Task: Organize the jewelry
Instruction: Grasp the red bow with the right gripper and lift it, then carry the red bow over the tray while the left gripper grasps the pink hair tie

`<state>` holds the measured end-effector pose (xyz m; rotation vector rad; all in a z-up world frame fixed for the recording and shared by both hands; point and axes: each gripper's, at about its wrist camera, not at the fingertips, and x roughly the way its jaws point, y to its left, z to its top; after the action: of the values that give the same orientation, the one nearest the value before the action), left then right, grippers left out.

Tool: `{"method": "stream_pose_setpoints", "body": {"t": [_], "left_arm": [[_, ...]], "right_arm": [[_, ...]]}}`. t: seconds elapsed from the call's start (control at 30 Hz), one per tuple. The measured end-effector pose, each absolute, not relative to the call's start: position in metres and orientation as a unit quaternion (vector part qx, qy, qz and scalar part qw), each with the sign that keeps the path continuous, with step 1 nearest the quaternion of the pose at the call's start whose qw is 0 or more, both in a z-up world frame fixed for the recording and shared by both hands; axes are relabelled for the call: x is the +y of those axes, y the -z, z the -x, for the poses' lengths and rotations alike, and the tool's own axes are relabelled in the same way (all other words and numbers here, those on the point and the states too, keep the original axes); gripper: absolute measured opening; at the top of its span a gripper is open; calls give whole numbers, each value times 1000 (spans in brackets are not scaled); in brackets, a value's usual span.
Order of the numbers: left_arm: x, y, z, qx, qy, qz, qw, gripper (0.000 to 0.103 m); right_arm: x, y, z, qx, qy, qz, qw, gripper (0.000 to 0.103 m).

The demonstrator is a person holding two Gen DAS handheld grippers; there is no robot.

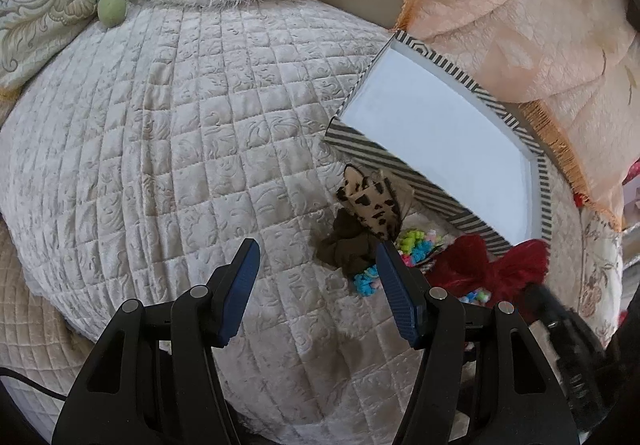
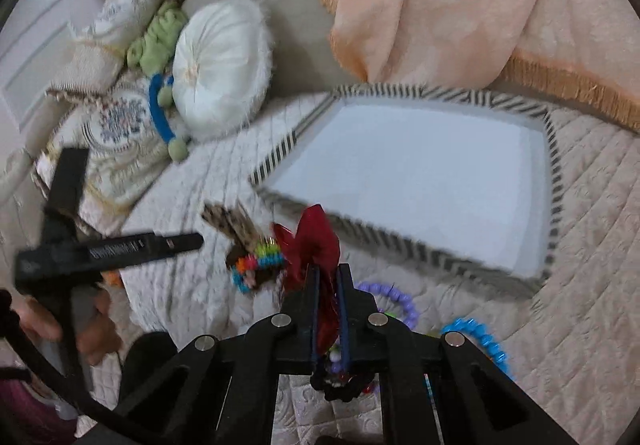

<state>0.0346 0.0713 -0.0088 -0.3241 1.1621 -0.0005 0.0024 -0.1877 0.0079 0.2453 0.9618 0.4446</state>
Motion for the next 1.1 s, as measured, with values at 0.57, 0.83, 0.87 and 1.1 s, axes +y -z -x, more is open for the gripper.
{"method": "stream_pose_setpoints", "body": {"t": [0.57,0.83,0.87,1.1], "left_arm": [[53,19,-44,560,22,153,814,61],[54,16,-40,563,23,159,810,61],[54,15,-39,563,24,157,811,61],[50,9,-27,561,32,143,814,61]], "right_arm": [[-221,-23,-29,450,-193,-125,863,8],[-193,15,-26,493,-201,-63,844,56],[-190,16,-28,492,-197,-57,846,56],[-175,31,-53,486,-172,-31,856,15]]}}
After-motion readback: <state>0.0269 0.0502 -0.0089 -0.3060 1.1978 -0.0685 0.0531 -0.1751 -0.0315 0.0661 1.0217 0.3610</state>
